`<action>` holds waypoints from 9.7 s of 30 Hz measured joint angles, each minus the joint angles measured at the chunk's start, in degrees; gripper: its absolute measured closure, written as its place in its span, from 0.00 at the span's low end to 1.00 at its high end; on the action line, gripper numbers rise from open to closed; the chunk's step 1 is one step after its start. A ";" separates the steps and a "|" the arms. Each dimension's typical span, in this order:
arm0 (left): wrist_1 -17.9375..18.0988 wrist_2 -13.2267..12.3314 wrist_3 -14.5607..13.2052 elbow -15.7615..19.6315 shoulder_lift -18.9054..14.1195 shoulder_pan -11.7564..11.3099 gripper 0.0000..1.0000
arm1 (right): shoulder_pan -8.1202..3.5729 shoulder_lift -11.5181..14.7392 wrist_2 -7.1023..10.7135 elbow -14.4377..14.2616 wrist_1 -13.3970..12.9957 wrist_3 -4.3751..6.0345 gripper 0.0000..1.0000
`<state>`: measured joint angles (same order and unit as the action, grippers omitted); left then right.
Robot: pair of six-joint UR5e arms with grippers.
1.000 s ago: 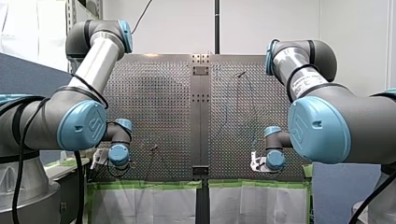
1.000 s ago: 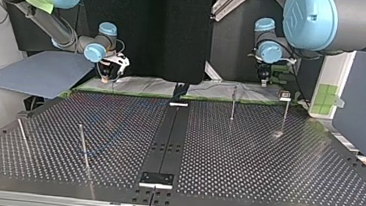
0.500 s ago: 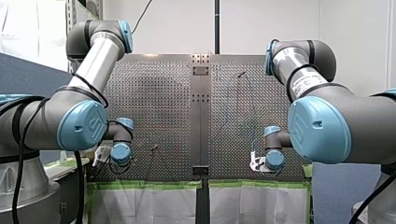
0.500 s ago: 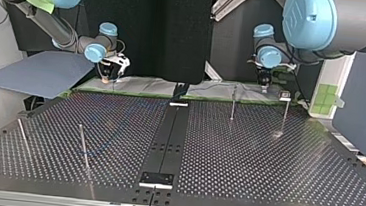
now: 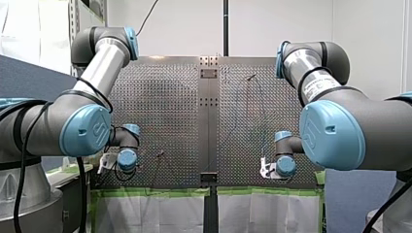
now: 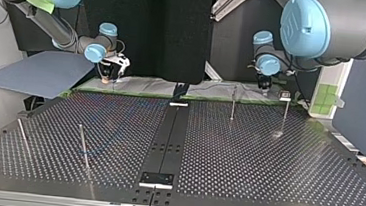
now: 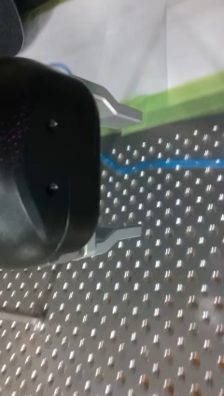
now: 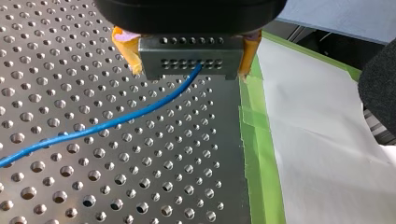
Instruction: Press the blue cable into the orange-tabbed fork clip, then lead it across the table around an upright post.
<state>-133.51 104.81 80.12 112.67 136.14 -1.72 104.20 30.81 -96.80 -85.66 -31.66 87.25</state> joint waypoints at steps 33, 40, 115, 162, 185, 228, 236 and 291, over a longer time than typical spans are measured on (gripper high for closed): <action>3.28 5.00 -0.88 -4.05 2.55 -0.50 0.00 | 0.39 0.00 -0.10 0.17 0.09 -0.49 1.00; -0.04 4.40 0.52 -6.64 4.74 -0.41 0.00 | 0.51 0.00 -0.13 0.18 0.21 -0.93 1.00; -4.92 7.87 6.27 -11.84 4.71 1.69 0.99 | 0.60 0.02 -0.41 0.27 0.53 -1.68 1.00; -4.50 -5.41 15.25 -4.85 -2.14 2.60 0.99 | 0.53 0.03 -0.38 0.26 0.53 -1.71 1.00; -4.15 -8.35 14.50 -1.70 -2.30 3.72 0.99 | 0.52 0.06 -0.33 0.27 0.55 -1.71 1.00; 2.97 -14.86 15.95 7.00 -8.91 5.09 0.99 | 0.51 0.09 -0.41 0.26 1.14 -1.71 1.00; 2.74 -14.93 17.33 7.00 -8.92 5.01 0.99 | 0.56 0.09 -0.43 0.27 1.15 -1.71 1.00; 0.42 -14.60 21.90 6.92 -11.31 5.51 0.99 | 0.45 0.09 -0.50 0.34 1.15 -1.69 1.00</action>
<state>-133.09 90.21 102.02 119.60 124.83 3.78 104.65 30.90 -97.30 -85.32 -30.51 85.55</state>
